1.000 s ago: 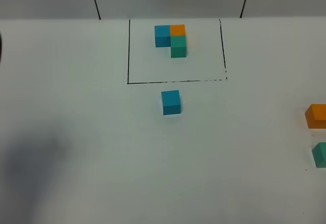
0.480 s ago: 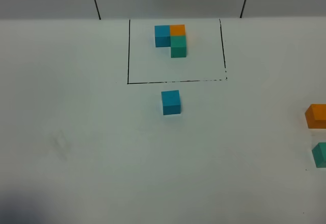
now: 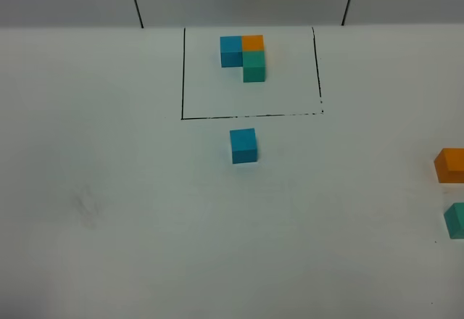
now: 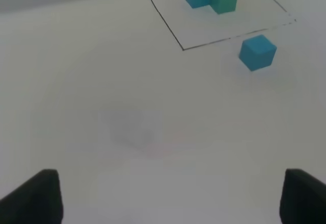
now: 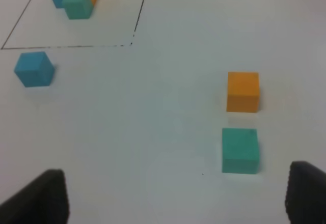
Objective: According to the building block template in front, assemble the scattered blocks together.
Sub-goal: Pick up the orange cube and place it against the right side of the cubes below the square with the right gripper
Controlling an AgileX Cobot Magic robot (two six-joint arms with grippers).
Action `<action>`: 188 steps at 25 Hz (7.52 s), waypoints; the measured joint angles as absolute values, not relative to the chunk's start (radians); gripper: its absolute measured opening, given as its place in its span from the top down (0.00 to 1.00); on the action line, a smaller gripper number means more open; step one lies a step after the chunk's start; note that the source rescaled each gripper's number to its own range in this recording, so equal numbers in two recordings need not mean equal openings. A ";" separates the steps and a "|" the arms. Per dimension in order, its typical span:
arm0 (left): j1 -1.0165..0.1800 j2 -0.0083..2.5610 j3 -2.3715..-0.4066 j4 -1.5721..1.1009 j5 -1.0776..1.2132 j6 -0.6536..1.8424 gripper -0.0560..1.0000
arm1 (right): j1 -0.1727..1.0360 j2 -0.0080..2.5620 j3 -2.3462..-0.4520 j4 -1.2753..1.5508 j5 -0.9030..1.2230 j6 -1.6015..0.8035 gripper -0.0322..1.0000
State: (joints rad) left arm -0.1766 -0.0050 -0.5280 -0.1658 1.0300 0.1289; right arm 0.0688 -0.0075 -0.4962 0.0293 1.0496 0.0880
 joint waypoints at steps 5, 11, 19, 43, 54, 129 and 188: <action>-0.177 -0.007 -0.507 -0.158 1.058 0.114 0.18 | 0.069 -0.008 -0.496 0.029 1.050 0.088 0.26; -0.177 -0.007 -0.505 -0.158 1.058 0.111 0.22 | 0.069 -0.008 -0.496 0.029 1.050 0.088 0.26; -0.029 -0.007 -0.505 -0.158 1.058 0.108 0.27 | 0.069 -0.008 -0.496 0.029 1.050 0.088 0.26; 0.012 -0.007 -0.505 -0.124 1.058 0.033 0.28 | 0.069 -0.008 -0.496 0.029 1.050 0.088 0.26; 0.012 -0.007 -0.505 -0.124 1.058 0.033 0.28 | 0.069 -0.008 -0.496 0.029 1.050 0.089 0.26; 0.012 -0.007 -0.505 -0.122 1.058 0.032 0.28 | -0.202 1.898 -0.993 0.139 0.631 -0.228 0.48; 0.012 -0.007 -0.505 -0.122 1.058 0.032 0.28 | 0.467 2.330 -1.842 -0.041 1.153 -1.009 0.95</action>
